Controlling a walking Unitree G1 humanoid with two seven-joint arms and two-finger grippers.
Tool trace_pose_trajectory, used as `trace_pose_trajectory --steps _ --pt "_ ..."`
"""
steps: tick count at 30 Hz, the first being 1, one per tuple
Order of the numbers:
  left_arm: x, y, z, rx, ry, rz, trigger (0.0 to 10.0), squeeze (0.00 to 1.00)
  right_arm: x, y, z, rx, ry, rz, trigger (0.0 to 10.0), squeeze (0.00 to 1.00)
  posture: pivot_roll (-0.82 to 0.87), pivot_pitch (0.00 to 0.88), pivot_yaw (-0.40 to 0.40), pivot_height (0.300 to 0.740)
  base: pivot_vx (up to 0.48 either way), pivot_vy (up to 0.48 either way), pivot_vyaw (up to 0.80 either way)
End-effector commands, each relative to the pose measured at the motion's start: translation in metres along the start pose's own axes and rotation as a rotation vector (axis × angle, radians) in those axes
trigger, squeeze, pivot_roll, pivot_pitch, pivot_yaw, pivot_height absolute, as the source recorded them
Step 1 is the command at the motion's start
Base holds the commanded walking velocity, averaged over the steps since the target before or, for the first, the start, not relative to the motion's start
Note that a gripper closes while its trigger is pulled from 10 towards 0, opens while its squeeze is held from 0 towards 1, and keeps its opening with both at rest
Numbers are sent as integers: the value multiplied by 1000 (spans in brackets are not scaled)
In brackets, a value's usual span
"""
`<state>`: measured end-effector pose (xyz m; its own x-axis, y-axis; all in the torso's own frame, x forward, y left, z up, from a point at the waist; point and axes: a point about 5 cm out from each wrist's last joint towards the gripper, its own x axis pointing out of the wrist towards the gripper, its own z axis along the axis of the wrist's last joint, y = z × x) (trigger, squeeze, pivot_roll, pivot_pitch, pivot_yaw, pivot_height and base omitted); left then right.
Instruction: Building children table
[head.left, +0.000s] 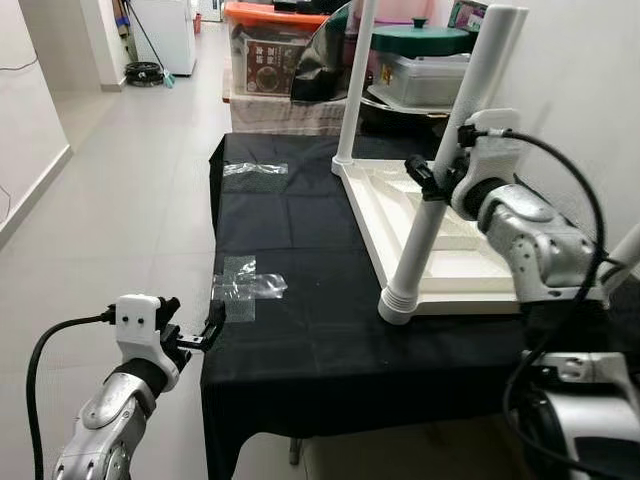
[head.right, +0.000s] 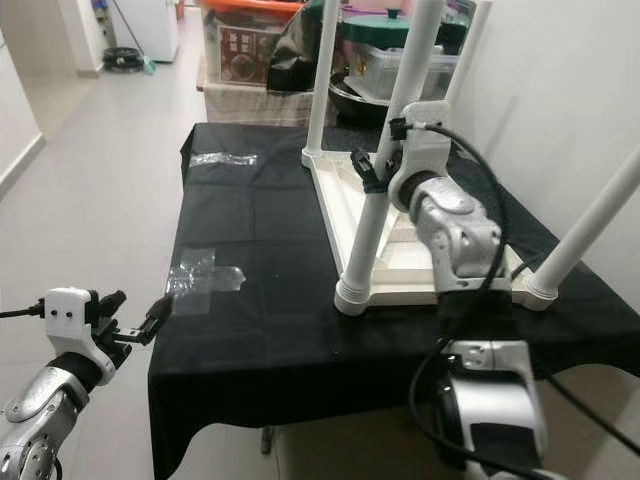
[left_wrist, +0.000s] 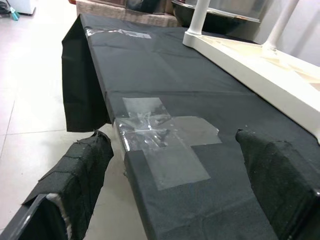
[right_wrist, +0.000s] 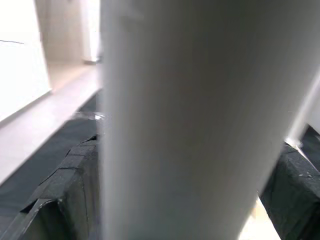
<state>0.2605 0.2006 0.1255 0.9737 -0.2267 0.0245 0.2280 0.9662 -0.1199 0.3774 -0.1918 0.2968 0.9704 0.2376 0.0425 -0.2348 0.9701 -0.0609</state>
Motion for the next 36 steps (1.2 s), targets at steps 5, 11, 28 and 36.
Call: trace_pose_trajectory --steps 5,11,28,36 --pt "1 1 -3 4 11 -7 10000 0 5 -6 -7 -2 38 64 10000 0 14 0 -80 740 0 0 0" --pt "0 2 -3 9 14 -6 10000 0 10 -12 -15 12 67 158 10000 0 22 0 -83 740 0 0 0" --pt "0 2 -4 13 20 -13 10000 0 10 -33 -39 33 131 222 0 0 26 0 -82 740 0 0 0" --pt "0 2 -4 13 18 -14 10000 0 13 -37 -48 68 130 45 0 0 30 0 -87 740 0 0 0"
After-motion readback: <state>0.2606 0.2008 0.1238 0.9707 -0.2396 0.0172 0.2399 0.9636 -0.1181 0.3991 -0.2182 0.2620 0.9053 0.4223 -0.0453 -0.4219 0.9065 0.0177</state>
